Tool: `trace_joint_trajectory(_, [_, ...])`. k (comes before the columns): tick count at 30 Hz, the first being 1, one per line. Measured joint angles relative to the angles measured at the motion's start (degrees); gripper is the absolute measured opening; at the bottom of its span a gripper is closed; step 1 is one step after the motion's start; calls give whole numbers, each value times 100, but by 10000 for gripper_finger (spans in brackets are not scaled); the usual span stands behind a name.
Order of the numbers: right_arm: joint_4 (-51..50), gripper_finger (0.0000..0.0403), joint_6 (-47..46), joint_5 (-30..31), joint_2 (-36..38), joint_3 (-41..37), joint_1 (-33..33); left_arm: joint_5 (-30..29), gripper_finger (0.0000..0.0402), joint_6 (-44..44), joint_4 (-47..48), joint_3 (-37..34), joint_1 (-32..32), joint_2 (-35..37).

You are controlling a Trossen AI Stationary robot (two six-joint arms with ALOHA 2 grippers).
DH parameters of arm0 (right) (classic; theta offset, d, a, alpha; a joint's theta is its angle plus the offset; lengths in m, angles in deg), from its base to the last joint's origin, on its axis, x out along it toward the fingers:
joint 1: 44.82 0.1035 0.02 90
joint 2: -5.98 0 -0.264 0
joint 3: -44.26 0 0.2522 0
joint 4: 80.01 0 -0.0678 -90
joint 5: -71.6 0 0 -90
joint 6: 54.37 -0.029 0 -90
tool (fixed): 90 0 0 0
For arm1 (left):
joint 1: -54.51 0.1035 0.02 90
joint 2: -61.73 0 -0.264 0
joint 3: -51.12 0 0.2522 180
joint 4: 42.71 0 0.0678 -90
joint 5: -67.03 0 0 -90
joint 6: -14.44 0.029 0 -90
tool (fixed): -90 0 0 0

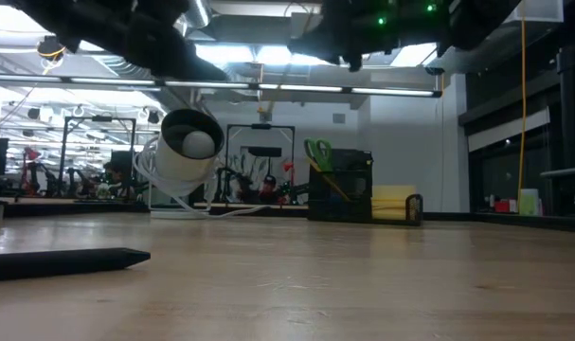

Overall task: Pick and place office supplies into organizer
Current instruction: Put the yellow pencil into the desk organizer

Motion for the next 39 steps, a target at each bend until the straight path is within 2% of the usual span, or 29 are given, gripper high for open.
trace_joint_trajectory(9, [-794, 23, -122, 148, 391, -2, -516, 34, 6, 98, 745, 0, 190, 576])
trace_joint_trajectory(13, [-1129, 23, -128, 148, 569, -2, -785, 52, 2, 97, 991, 0, 180, 596])
trace_joint_trajectory(17, [-1724, 23, -358, 652, 810, -2, -1050, 52, 2, 85, 1031, 0, 179, 596])
trace_joint_trajectory(20, [-2198, 23, -427, 768, 965, -2, -1249, 52, 2, 83, 999, 0, 179, 596])
trace_joint_trajectory(24, [-2342, 23, -415, 828, 1067, -2, -1448, 54, 1, 92, 980, 0, 179, 544])
trace_joint_trajectory(29, [-2610, 23, -420, 1248, 1079, -2, -1687, 53, 1, 96, 980, 0, 179, 454])
trace_joint_trajectory(39, [-2873, 23, -713, 1243, 1063, -2, -2068, 53, 1, 146, 962, 0, 179, 354])
